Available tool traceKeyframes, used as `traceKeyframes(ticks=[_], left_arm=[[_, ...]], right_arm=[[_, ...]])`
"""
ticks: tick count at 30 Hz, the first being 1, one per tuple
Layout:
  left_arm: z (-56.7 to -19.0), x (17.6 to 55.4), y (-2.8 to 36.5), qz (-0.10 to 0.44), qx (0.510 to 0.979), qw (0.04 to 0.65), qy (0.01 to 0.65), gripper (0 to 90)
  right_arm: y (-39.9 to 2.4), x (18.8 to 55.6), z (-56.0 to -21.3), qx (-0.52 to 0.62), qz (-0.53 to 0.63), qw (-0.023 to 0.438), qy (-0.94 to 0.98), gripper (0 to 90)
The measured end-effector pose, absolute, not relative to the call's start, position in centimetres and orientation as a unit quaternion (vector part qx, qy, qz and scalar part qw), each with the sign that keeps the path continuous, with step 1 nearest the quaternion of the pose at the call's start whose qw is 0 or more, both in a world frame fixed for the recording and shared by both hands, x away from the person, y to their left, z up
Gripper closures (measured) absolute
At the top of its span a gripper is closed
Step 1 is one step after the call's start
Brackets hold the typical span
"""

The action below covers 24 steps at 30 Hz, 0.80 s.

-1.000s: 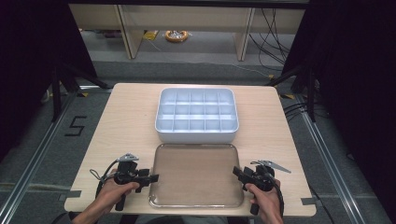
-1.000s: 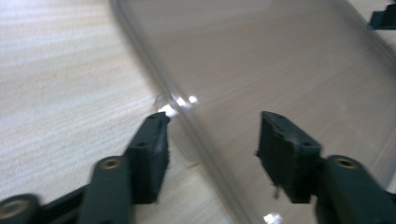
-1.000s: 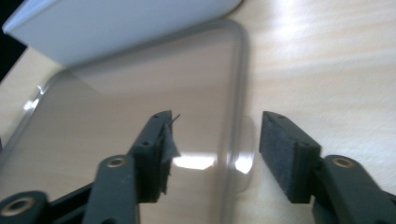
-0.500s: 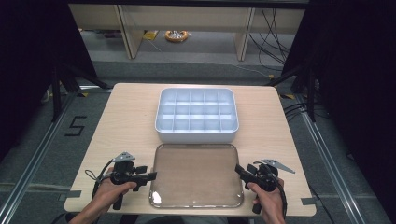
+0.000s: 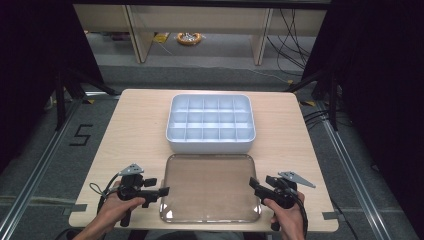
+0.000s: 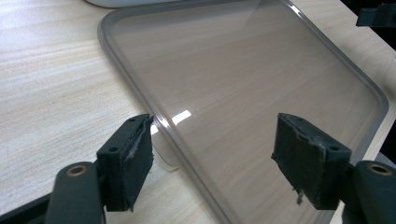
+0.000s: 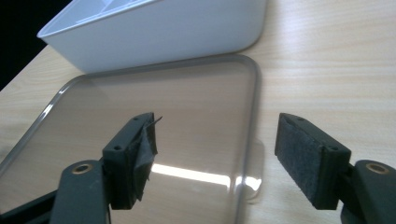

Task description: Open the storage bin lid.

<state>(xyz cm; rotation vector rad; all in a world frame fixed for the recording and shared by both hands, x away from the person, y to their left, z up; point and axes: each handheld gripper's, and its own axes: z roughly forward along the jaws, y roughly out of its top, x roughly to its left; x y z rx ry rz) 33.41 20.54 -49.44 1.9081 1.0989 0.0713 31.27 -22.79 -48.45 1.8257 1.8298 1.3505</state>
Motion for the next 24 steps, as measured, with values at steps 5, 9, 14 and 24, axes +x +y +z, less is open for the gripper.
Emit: traceKeyframes(ticks=[5,9,14,24], left_arm=[[-49.4,33.1,20.7,0.021,0.778,0.45,0.437,24.8],[-49.6,32.9,20.8,0.021,0.772,0.454,0.444,23.8],[-49.4,32.5,21.0,0.02,0.775,0.457,0.437,22.2],[-49.3,31.5,21.0,0.01,0.778,0.463,0.424,19.5]], right_arm=[[-22.2,30.8,-48.0,0.614,0.469,0.106,0.625,28.9],[-22.0,30.6,-47.9,0.609,0.465,0.108,0.633,28.5],[-21.4,29.8,-47.6,0.615,0.472,0.092,0.626,27.9],[-21.3,27.7,-47.4,0.605,0.479,0.088,0.63,27.5]])
